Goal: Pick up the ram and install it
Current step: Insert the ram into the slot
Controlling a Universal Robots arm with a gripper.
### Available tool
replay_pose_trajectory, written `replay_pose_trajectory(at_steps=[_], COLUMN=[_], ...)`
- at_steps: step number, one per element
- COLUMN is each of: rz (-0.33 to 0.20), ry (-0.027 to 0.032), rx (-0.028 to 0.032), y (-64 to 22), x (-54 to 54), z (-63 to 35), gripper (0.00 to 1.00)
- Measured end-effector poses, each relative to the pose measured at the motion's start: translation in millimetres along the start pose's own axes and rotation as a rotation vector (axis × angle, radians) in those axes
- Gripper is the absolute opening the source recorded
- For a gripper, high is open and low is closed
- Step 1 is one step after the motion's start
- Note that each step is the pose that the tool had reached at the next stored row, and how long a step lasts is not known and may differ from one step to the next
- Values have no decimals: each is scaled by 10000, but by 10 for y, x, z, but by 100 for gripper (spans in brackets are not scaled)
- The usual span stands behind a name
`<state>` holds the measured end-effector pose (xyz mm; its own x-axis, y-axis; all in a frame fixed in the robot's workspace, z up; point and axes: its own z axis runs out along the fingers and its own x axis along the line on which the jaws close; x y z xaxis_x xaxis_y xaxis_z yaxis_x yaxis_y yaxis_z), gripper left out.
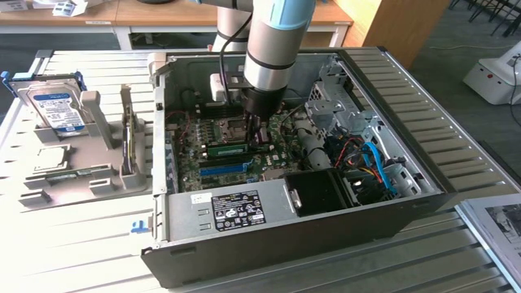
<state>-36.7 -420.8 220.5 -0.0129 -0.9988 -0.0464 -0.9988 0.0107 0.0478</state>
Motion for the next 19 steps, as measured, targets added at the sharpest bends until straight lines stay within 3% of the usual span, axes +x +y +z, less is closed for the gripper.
replay_pose_trajectory(at_steps=[11, 19], rz=[0, 0], ry=[1, 0], rx=[0, 0], y=[0, 3], x=[0, -2], z=[-2, -58], gripper=[31, 31])
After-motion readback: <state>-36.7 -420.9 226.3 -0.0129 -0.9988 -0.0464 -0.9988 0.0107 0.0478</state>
